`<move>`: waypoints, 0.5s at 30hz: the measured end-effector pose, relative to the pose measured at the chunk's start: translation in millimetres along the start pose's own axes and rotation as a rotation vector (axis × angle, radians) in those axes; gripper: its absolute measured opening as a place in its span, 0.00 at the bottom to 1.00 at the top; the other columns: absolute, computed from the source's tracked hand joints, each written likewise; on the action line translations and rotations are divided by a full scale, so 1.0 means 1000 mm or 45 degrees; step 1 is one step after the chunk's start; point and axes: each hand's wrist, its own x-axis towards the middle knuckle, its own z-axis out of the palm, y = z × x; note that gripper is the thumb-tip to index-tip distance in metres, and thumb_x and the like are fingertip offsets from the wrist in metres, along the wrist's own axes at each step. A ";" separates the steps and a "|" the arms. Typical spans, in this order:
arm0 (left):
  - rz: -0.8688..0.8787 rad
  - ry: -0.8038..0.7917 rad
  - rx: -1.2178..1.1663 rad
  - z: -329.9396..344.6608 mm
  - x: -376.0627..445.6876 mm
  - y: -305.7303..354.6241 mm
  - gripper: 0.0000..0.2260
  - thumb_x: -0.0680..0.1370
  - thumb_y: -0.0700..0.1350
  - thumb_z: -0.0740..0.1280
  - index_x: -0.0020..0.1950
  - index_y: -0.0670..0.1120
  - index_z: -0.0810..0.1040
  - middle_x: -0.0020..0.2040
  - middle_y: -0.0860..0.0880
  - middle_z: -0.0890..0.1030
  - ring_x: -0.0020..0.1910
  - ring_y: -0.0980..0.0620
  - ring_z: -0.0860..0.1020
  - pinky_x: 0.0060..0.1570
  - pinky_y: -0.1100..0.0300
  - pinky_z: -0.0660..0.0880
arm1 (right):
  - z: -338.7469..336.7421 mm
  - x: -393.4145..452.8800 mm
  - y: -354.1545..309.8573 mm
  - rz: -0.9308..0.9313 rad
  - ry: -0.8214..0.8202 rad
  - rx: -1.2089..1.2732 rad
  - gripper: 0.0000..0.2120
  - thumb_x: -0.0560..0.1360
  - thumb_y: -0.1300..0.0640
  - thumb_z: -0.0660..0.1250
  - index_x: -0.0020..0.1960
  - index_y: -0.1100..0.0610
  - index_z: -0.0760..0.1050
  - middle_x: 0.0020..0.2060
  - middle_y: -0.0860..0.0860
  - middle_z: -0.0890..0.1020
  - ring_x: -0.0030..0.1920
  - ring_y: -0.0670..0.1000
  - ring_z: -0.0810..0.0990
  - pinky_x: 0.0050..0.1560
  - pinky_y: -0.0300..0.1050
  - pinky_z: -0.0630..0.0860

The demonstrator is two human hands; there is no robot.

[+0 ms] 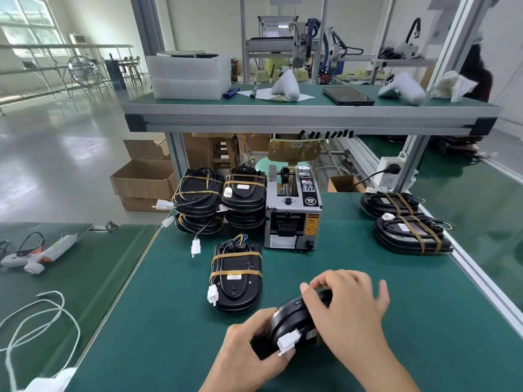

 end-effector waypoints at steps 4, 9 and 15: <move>-0.005 0.007 -0.002 -0.001 0.000 0.007 0.21 0.74 0.51 0.78 0.65 0.62 0.80 0.45 0.55 0.87 0.43 0.53 0.86 0.49 0.67 0.79 | -0.018 0.053 -0.015 -0.053 -0.267 0.050 0.13 0.79 0.40 0.65 0.41 0.46 0.77 0.37 0.39 0.81 0.45 0.45 0.79 0.71 0.56 0.64; -0.035 -0.014 0.014 -0.003 -0.001 0.012 0.22 0.73 0.51 0.77 0.66 0.61 0.80 0.44 0.54 0.87 0.43 0.53 0.84 0.49 0.67 0.78 | 0.005 0.123 -0.034 0.257 -0.424 0.784 0.05 0.81 0.59 0.67 0.47 0.56 0.79 0.44 0.54 0.85 0.39 0.51 0.82 0.40 0.42 0.75; -0.100 -0.004 -0.020 -0.004 -0.001 0.015 0.23 0.71 0.52 0.77 0.66 0.63 0.80 0.42 0.54 0.87 0.42 0.54 0.85 0.47 0.67 0.78 | 0.033 0.161 -0.044 0.609 -0.300 1.082 0.08 0.79 0.66 0.64 0.44 0.58 0.76 0.48 0.59 0.84 0.34 0.51 0.81 0.34 0.40 0.67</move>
